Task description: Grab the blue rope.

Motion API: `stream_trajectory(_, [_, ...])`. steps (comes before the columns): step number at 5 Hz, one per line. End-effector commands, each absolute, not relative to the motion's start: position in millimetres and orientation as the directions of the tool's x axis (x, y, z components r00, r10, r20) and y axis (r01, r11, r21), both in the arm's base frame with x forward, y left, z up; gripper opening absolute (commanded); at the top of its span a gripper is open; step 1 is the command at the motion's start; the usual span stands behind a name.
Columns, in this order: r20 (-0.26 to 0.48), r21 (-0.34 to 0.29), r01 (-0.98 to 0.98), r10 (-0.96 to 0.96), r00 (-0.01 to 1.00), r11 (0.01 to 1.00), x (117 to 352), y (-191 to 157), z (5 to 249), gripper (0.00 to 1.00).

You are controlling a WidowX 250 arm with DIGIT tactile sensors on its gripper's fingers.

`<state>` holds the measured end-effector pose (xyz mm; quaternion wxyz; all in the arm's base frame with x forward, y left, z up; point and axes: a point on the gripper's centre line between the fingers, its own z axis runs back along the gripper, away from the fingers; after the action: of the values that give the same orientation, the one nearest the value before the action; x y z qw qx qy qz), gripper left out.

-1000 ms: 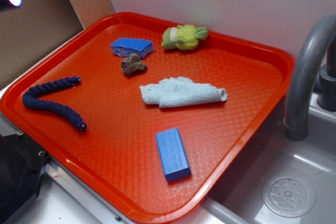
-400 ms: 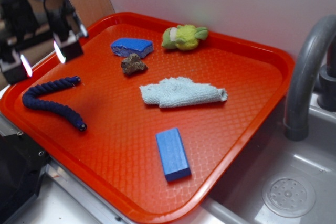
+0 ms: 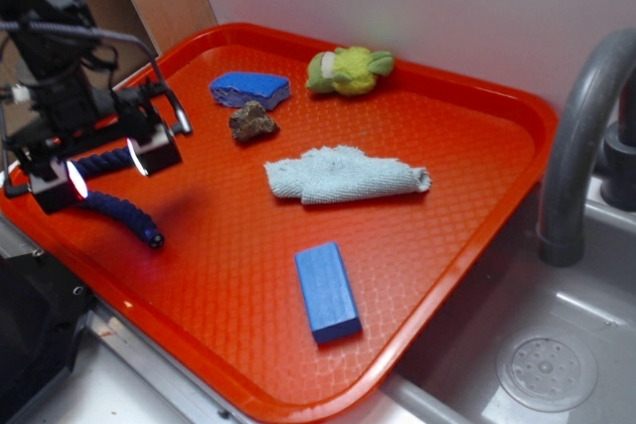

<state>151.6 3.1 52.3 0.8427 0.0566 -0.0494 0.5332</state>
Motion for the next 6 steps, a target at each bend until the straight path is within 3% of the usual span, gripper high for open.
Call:
stream_trajectory(1, [0.191, 0.020, -0.849, 0.832, 0.521, 0.527, 145, -5, 19, 1.00])
stream_trajectory(2, [0.180, -0.023, -0.807, 0.797, 0.577, 0.590, 144, -5, 10, 1.00])
stream_trajectory(3, [0.132, -0.030, -0.736, 0.732, 0.668, 0.677, 142, -6, 1, 0.00])
stream_trajectory(4, [0.139, -0.048, -0.681, 0.680, 0.720, 0.731, 140, -5, 13, 0.00])
stream_trajectory(5, [0.221, -0.044, -0.577, 0.571, 0.791, 0.816, 147, -8, 36, 0.00])
stream_trajectory(6, [0.213, -0.012, -0.435, 0.428, 0.878, 0.900, 164, -3, 70, 0.00])
